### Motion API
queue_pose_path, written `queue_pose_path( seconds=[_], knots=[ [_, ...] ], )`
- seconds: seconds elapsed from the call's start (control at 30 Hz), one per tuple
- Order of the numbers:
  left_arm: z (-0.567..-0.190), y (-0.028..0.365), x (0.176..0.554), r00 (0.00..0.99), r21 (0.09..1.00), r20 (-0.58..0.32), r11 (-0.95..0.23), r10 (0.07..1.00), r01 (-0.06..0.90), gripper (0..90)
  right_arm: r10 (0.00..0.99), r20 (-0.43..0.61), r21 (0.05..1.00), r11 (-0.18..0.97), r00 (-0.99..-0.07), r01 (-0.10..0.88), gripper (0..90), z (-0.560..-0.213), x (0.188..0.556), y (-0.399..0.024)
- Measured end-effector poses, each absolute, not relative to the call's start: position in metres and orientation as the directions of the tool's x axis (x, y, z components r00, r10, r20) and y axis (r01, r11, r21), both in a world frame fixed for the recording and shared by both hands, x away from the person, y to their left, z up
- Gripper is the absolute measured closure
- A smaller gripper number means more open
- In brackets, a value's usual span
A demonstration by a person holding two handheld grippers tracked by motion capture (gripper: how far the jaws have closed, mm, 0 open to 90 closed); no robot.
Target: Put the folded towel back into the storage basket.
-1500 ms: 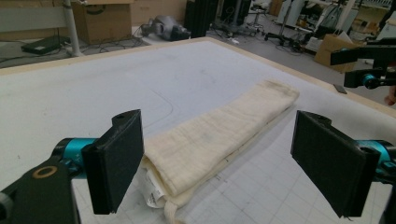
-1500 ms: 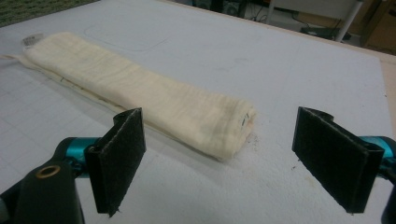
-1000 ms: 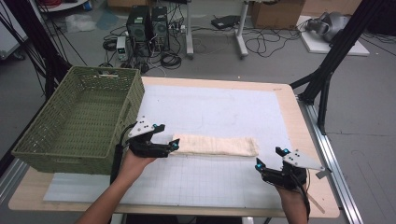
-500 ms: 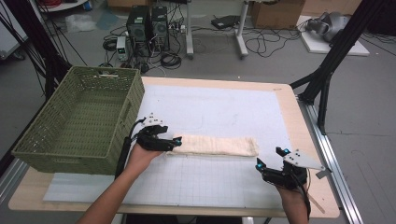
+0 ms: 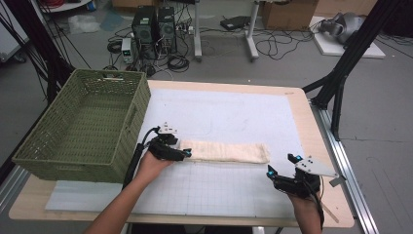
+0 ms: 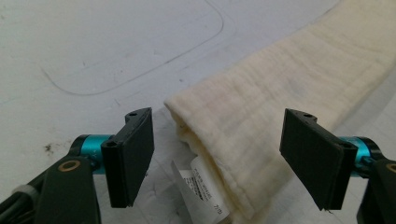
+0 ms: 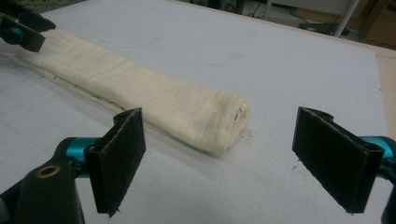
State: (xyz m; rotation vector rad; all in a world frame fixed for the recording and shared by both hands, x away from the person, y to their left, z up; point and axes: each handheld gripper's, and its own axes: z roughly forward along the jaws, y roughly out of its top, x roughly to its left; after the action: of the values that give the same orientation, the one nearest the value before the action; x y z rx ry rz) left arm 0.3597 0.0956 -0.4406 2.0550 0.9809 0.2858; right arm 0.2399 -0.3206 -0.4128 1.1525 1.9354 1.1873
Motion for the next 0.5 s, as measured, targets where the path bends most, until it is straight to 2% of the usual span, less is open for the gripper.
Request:
queue_pose_path(
  seconds=[0.07,0.17,0.27,0.43,0.5],
  knots=[
    [-0.4423,0.0928,0.3580,0.681,0.755,-0.101,-0.390,0.725,0.527,32.6,0.891,-0.042,0.903,0.227,-0.451,0.366,15.9,-0.4126,0.2398,-0.3208],
    [-0.4457,0.0894,0.3551,0.689,0.750,-0.076,-0.414,0.721,0.515,35.0,0.893,-0.039,0.903,0.224,-0.448,0.367,15.9,-0.4126,0.2396,-0.3213],
    [-0.4457,0.0890,0.3540,0.693,0.752,-0.071,-0.418,0.717,0.510,37.0,0.893,-0.037,0.902,0.223,-0.449,0.370,15.9,-0.4128,0.2395,-0.3211],
    [-0.4449,0.0869,0.3504,0.713,0.754,-0.073,-0.430,0.697,0.497,50.8,0.893,-0.045,0.902,0.229,-0.448,0.366,16.0,-0.4126,0.2397,-0.3206],
    [-0.4454,0.0872,0.3499,0.708,0.756,-0.086,-0.417,0.701,0.505,52.2,0.894,-0.045,0.902,0.228,-0.447,0.367,16.0,-0.4126,0.2396,-0.3206]
  ],
)
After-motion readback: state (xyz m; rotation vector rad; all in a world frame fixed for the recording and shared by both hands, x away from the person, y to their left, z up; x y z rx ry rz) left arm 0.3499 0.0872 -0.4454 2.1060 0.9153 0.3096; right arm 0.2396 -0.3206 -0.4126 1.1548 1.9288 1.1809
